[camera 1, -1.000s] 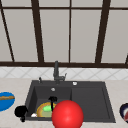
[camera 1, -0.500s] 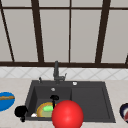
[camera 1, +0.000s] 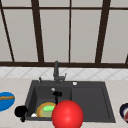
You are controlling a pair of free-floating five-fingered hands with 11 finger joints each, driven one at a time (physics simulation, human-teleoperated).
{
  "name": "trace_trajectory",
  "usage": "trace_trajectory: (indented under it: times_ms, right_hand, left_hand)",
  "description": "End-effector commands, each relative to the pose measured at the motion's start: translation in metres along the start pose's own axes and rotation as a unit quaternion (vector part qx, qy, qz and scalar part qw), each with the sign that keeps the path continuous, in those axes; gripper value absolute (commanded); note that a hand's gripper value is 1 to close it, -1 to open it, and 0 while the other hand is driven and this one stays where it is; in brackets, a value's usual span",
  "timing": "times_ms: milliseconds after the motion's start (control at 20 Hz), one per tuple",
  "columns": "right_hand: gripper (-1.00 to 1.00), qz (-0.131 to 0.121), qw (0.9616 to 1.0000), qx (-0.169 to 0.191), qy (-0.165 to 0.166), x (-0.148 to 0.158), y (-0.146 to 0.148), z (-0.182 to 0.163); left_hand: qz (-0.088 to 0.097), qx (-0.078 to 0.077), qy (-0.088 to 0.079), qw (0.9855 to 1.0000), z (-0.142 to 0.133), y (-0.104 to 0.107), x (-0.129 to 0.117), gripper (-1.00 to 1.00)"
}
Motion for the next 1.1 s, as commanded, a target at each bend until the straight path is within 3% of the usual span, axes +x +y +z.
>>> trace_trajectory:
  times_ms: [0,500,1050]
  right_hand:
    - [-1.00,0.004,1.0000,0.002,-0.005,-0.005,-0.016,0.020]
    - [-1.00,0.007,0.9998,0.000,-0.017,-0.028,-0.036,0.084]
    - [-1.00,0.006,0.9995,-0.004,-0.030,-0.062,-0.032,0.146]
  left_hand:
    - [0.000,0.000,0.000,1.0000,0.000,0.000,0.000,0.00]
    - [0.000,0.000,0.000,1.0000,0.000,0.000,0.000,0.00]
    - [0.000,0.000,0.000,1.0000,0.000,0.000,0.000,0.00]
